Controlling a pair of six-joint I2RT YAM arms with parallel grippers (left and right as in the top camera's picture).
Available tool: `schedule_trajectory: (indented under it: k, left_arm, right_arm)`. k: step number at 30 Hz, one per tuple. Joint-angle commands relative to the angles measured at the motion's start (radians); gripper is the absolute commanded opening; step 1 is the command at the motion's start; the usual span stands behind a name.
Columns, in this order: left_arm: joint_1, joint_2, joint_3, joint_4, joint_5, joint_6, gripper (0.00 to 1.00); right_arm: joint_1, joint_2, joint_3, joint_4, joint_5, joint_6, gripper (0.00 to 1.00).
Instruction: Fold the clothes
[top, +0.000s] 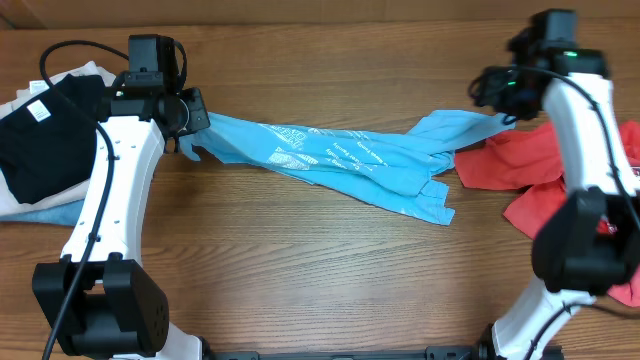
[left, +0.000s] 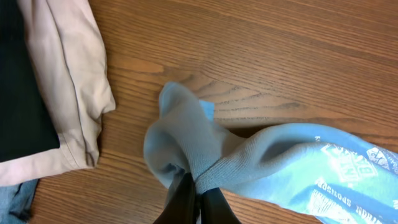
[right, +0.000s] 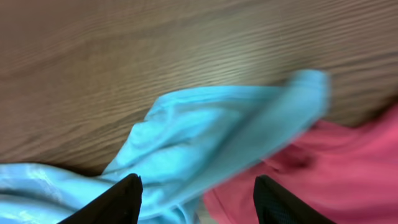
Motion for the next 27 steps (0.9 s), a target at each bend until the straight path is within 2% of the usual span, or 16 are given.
schedule_trajectory:
  k: [1, 12, 19, 22, 27]
  left_arm:
    - [-0.005, -0.004, 0.012, -0.007, 0.013, 0.011, 0.04]
    - [-0.006, -0.004, 0.012, -0.011, 0.017, 0.011, 0.04]
    - [-0.006, -0.004, 0.012, -0.015, 0.019, 0.011, 0.04]
    - [-0.006, -0.004, 0.012, -0.015, 0.020, 0.011, 0.04]
    - [-0.006, -0.004, 0.012, -0.015, 0.020, 0.011, 0.04]
  right_arm:
    - [0.025, 0.091, 0.006, 0.027, -0.011, -0.014, 0.61]
    - [0.108, 0.197, 0.006, 0.185, -0.043, -0.095, 0.65]
    - [0.142, 0.249, 0.006, 0.153, -0.022, -0.096, 0.66]
    - [0.142, 0.278, 0.006, 0.141, -0.013, -0.096, 0.65]
    - [0.142, 0.306, 0.006, 0.135, -0.013, -0.092, 0.57]
